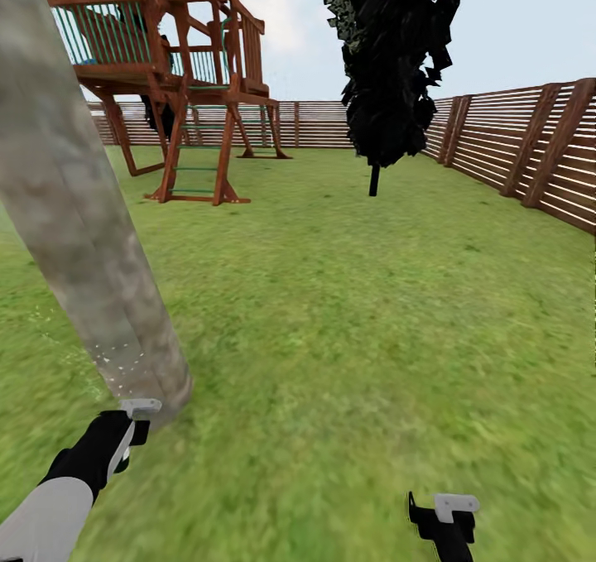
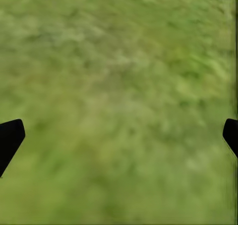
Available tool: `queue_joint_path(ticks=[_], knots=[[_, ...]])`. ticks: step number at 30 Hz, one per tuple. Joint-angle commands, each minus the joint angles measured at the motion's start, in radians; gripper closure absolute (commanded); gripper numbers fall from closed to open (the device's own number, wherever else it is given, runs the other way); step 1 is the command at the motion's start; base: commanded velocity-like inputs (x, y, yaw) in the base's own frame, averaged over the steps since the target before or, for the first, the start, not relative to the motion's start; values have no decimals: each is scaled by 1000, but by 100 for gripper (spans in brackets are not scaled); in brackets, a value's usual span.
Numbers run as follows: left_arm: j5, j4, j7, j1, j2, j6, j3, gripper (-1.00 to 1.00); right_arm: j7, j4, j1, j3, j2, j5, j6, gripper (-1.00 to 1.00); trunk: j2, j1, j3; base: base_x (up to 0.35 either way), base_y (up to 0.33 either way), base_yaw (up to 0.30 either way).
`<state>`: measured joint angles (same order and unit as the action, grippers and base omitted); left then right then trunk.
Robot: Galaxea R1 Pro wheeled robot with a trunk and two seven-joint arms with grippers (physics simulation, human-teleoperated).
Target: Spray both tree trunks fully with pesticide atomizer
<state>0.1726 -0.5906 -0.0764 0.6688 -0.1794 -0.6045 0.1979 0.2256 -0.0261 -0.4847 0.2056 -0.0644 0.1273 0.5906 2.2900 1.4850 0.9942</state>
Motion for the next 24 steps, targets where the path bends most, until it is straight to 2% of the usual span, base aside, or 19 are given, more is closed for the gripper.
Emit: queue_joint_path(ticks=[1, 5, 7, 8, 13, 24], knots=[[1, 0, 0, 0, 0, 0, 0, 100, 0, 0, 0, 0, 1, 0, 0, -100, 0, 0, 0, 0, -276, 0], [2, 0, -2, 0, -2, 0, -2, 100, 0, 0, 0, 0, 2, 1, 0, -100, 0, 0, 0, 0, -276, 0], [-4, 2, -66, 0, -2, -1, 7, 100, 0, 0, 0, 0, 3, 2, 0, -100, 0, 0, 0, 0, -276, 53], [-8, 6, -74, 0, -2, -1, 10, 100, 0, 0, 0, 0, 3, 2, 0, -100, 0, 0, 0, 0, -276, 206], [-13, 6, -73, 0, 0, -1, 13, 100, 0, 0, 0, 0, 3, 2, 0, -100, 0, 0, 0, 19, -276, 263], [-18, 0, -72, 0, 1, 0, 15, 100, 0, 0, 0, 0, 3, 2, 0, -100, 0, 0, 0, 132, -276, 276]])
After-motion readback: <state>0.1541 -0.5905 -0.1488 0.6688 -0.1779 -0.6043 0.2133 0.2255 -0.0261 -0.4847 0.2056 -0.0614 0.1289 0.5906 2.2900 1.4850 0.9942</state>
